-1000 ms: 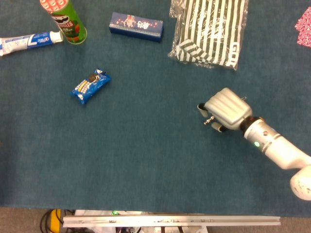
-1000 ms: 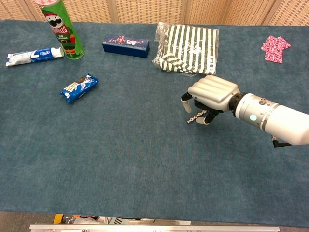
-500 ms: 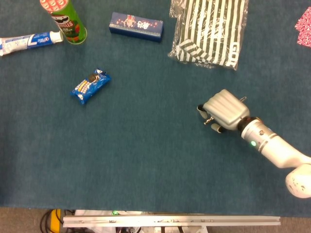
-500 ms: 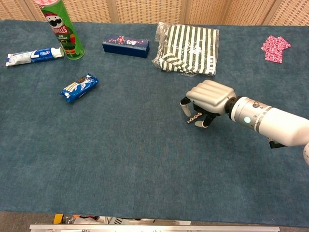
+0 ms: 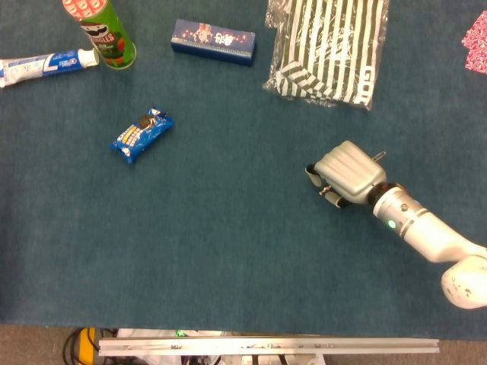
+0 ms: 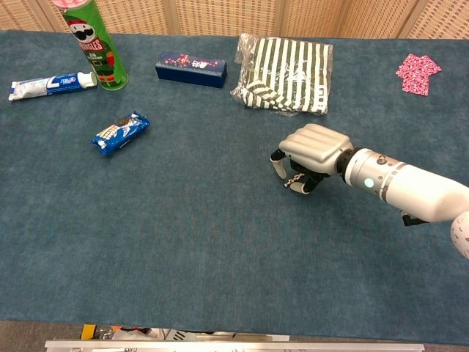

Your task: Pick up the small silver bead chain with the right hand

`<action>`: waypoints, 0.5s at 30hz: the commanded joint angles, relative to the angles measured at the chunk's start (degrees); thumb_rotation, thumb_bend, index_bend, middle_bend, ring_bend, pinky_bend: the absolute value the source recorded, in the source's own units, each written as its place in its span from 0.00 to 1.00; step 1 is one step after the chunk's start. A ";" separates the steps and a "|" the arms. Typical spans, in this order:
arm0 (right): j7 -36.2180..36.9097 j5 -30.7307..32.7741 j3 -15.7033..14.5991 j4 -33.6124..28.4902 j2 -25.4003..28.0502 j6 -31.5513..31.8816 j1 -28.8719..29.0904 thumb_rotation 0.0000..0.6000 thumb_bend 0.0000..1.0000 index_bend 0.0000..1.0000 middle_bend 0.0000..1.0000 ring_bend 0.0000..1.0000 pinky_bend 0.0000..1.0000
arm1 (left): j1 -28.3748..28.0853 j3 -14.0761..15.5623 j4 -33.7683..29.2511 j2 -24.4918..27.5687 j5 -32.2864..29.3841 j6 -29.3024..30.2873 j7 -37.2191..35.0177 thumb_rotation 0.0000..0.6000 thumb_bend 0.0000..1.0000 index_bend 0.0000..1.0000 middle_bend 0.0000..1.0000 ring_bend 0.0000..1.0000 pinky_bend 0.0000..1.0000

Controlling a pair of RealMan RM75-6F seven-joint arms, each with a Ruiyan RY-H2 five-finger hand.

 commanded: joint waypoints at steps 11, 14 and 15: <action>-0.81 2.01 -0.56 0.86 -0.83 -0.19 0.67 1.00 0.27 0.51 0.96 1.00 1.00 | 0.16 -0.08 0.69 -0.19 -0.27 -0.08 -0.64 1.00 0.19 0.00 0.06 0.05 0.01; -1.07 2.56 -0.58 1.01 -1.03 -0.17 0.84 1.00 0.27 0.52 0.96 1.00 1.00 | 0.22 -0.12 0.92 -0.26 -0.33 -0.04 -0.85 1.00 0.19 0.00 0.06 0.05 0.01; -1.14 2.71 -0.59 1.06 -1.13 -0.13 0.91 1.00 0.27 0.52 0.96 1.00 1.00 | 0.24 -0.14 1.03 -0.28 -0.37 -0.03 -0.92 1.00 0.19 0.00 0.06 0.05 0.01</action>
